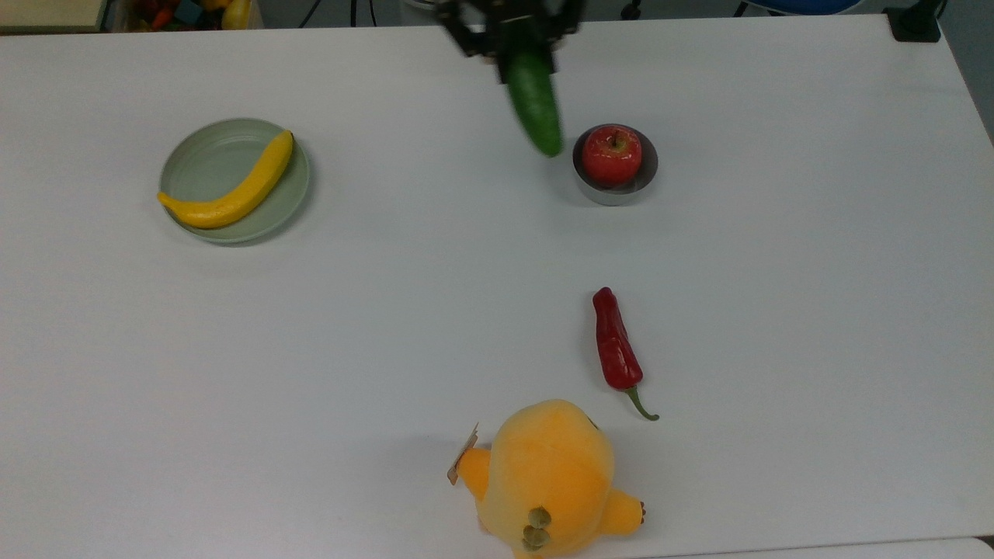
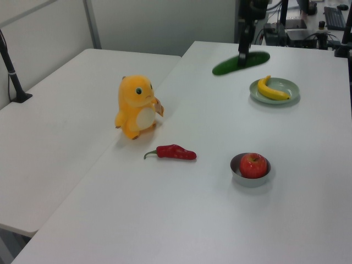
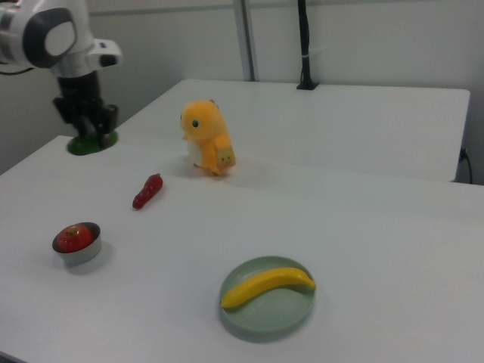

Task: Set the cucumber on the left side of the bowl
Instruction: 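Lift the cucumber and carry it toward the apple bowl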

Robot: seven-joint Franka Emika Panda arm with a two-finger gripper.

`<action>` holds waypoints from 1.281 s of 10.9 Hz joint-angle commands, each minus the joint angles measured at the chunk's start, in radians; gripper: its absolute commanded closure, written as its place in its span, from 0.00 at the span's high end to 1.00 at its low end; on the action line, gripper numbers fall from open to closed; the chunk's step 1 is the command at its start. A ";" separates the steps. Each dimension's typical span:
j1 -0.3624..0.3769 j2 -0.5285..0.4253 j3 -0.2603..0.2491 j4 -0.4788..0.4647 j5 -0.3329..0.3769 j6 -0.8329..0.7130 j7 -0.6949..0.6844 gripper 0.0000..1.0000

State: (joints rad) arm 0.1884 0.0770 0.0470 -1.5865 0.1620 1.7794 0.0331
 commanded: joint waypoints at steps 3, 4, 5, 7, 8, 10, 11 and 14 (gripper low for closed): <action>0.003 -0.006 0.242 -0.130 0.008 0.015 0.145 0.00; 0.003 -0.005 0.284 -0.179 0.005 0.072 0.187 0.00; 0.003 -0.003 0.325 -0.231 -0.008 0.150 0.252 0.00; 0.003 0.020 0.379 -0.311 -0.042 0.269 0.310 0.00; 0.003 0.035 0.398 -0.346 -0.083 0.343 0.380 0.00; 0.003 0.050 0.439 -0.442 -0.253 0.519 0.590 0.00; 0.005 0.066 0.454 -0.473 -0.328 0.581 0.678 0.00; 0.034 0.127 0.458 -0.481 -0.534 0.620 0.880 0.00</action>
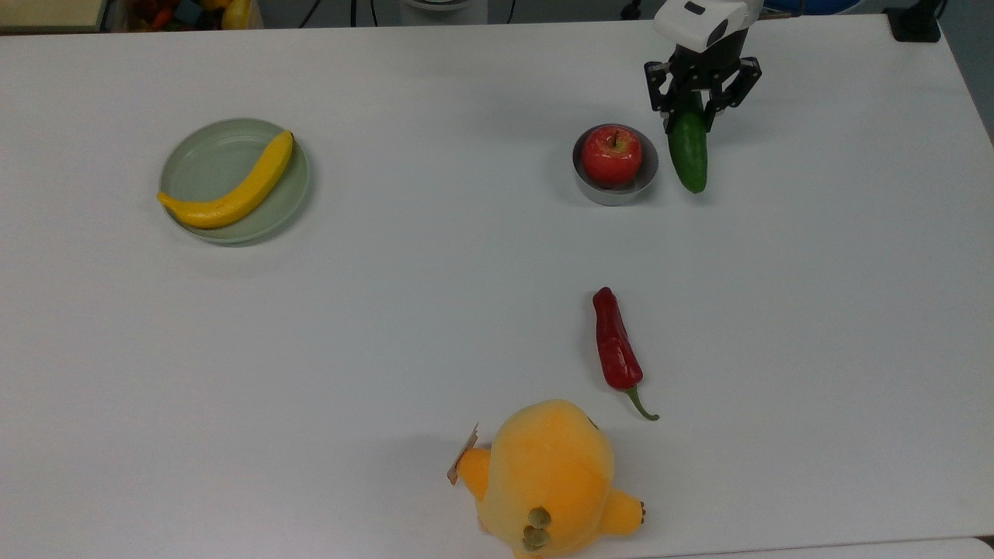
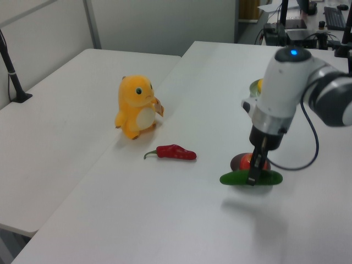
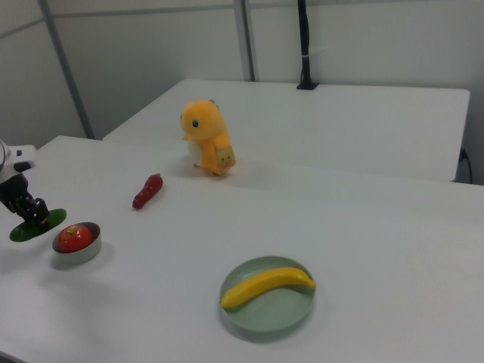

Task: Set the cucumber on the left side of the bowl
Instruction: 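Lower the cucumber beside the apple bowl and open the gripper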

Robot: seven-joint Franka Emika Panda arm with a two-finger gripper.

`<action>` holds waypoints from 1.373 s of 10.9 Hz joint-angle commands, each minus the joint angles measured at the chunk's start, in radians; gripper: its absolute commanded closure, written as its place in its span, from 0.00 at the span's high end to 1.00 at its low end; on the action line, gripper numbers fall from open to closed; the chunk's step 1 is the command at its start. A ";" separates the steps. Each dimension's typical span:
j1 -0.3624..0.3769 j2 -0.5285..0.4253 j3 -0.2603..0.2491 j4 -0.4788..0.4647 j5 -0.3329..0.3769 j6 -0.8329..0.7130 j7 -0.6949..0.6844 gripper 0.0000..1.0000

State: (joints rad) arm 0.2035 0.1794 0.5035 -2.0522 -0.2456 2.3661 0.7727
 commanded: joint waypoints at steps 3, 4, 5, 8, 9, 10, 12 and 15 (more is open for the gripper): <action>0.017 0.060 0.001 -0.013 -0.225 0.056 0.217 0.03; 0.016 0.058 0.001 -0.011 -0.224 0.059 0.220 0.13; 0.013 0.058 0.001 -0.011 -0.224 0.059 0.220 0.29; 0.010 0.058 0.001 -0.006 -0.224 0.051 0.227 0.67; 0.010 0.058 0.001 -0.005 -0.222 0.051 0.232 0.79; 0.011 0.058 0.003 -0.005 -0.222 0.050 0.232 0.96; 0.013 0.057 0.003 0.004 -0.222 0.044 0.232 1.00; 0.008 0.037 0.003 0.036 -0.207 0.000 0.229 1.00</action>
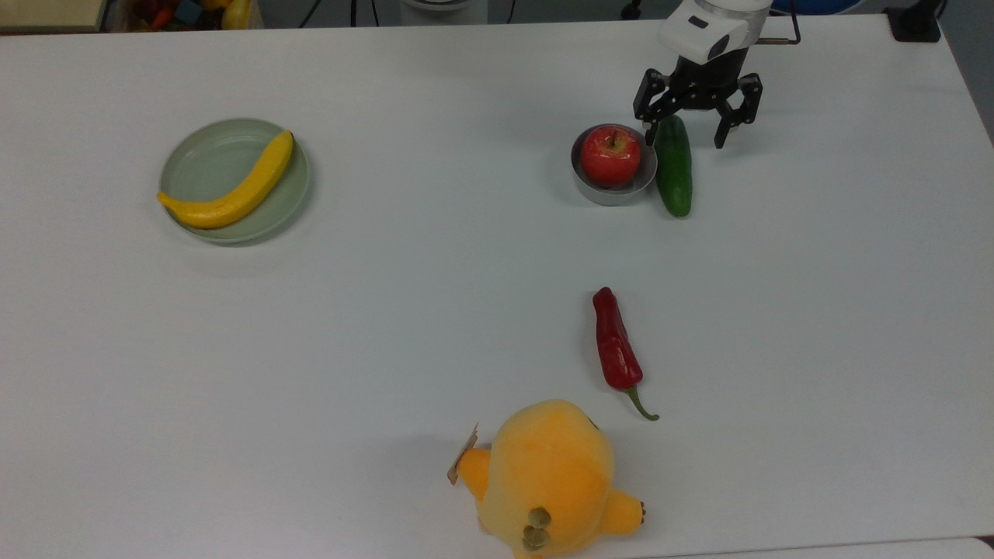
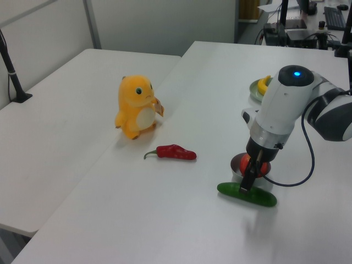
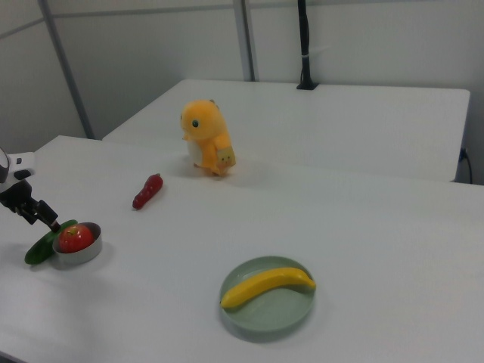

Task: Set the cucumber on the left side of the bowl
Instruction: 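Lower the cucumber beside the apple bowl and open the gripper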

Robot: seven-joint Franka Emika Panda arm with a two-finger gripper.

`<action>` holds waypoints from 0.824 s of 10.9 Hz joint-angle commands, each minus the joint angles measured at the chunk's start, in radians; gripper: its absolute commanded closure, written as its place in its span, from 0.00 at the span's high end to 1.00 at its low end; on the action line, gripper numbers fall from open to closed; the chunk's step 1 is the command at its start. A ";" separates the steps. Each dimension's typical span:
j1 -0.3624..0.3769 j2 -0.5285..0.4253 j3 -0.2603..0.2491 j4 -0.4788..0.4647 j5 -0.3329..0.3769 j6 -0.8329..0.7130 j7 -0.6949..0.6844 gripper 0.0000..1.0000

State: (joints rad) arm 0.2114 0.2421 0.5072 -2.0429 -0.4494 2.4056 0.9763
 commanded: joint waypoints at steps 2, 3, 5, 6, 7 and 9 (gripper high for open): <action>-0.001 -0.041 -0.001 0.078 0.043 -0.118 0.019 1.00; -0.006 -0.053 -0.004 0.113 0.082 -0.150 0.016 1.00; -0.021 -0.075 -0.016 0.200 0.168 -0.244 -0.026 1.00; -0.023 -0.084 -0.029 0.239 0.201 -0.300 -0.057 1.00; -0.023 -0.101 -0.053 0.268 0.228 -0.350 -0.083 1.00; -0.020 -0.159 -0.119 0.329 0.384 -0.527 -0.270 1.00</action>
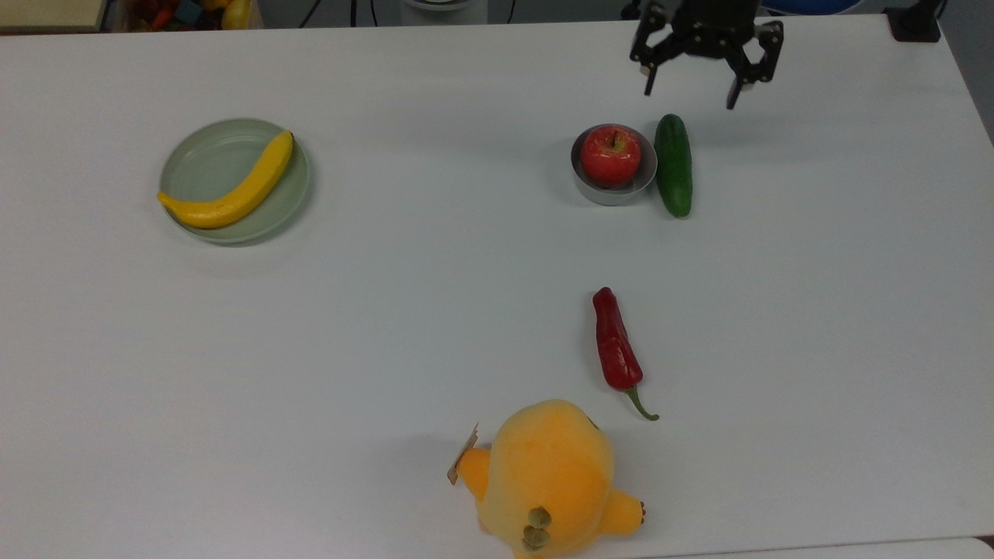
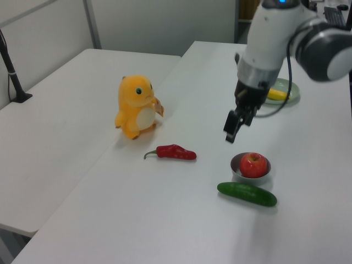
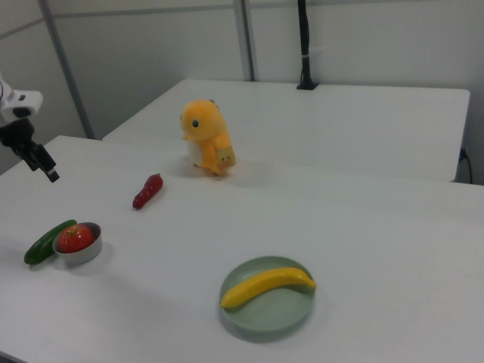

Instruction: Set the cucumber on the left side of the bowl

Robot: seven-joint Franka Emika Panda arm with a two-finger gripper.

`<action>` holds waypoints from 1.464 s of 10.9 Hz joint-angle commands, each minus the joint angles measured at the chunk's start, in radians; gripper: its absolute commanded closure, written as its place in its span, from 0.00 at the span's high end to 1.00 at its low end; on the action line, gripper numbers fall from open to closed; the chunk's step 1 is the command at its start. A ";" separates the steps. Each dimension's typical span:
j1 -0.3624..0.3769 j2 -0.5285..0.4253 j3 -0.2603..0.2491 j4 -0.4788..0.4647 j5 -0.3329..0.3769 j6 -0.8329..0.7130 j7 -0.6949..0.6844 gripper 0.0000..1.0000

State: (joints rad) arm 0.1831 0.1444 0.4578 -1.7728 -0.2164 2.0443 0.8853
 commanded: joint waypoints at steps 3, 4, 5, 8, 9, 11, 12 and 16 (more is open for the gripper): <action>0.021 -0.159 -0.238 0.127 0.270 -0.401 -0.385 1.00; 0.021 -0.187 -0.293 0.127 0.285 -0.436 -0.458 1.00; 0.021 -0.204 -0.342 0.127 0.311 -0.472 -0.530 1.00; 0.015 -0.226 -0.461 0.125 0.316 -0.486 -0.638 1.00; 0.007 -0.221 -0.475 0.125 0.316 -0.475 -0.695 1.00; 0.006 -0.206 -0.473 0.116 0.313 -0.410 -0.819 1.00; -0.002 -0.206 -0.475 0.102 0.313 -0.356 -0.836 1.00; -0.040 -0.187 -0.475 0.105 0.305 -0.265 -0.953 1.00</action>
State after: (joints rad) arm 0.1567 -0.0382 -0.0140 -1.6516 0.0777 1.7343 0.0270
